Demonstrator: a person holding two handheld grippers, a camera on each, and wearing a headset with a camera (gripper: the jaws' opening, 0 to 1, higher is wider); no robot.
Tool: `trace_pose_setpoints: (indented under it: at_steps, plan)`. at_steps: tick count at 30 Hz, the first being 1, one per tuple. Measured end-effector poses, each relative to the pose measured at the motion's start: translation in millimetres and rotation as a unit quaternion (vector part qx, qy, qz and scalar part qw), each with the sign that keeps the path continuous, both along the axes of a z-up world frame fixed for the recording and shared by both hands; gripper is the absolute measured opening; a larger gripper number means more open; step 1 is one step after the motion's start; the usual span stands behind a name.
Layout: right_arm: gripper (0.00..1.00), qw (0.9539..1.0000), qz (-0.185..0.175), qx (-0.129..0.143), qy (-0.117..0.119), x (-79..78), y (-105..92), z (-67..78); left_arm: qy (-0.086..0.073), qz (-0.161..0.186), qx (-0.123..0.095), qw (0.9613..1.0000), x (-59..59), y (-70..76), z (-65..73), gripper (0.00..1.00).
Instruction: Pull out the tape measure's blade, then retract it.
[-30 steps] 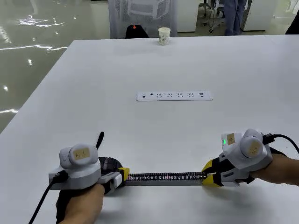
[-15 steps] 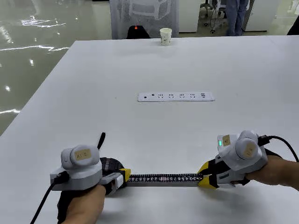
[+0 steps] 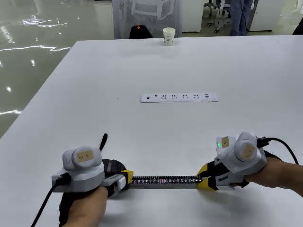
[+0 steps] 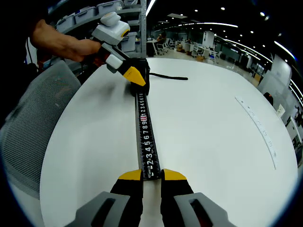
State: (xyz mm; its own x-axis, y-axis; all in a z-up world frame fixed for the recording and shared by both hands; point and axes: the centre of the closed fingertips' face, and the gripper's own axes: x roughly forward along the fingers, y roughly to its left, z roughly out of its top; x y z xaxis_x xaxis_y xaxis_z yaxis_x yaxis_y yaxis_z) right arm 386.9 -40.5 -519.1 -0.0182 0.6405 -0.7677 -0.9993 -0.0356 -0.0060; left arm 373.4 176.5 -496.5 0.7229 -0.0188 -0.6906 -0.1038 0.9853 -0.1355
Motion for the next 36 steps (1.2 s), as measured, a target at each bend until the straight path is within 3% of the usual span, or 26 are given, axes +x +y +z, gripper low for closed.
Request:
trace_pose_setpoints:
  at_steps: [36]
  plan:
    - [0.1, 0.9999, 0.007, 0.014, 0.003, -2.8, 25.6, 0.0, 0.002, 0.0, -0.004, 1.0, -1.1, 0.0, 0.1, 0.59]
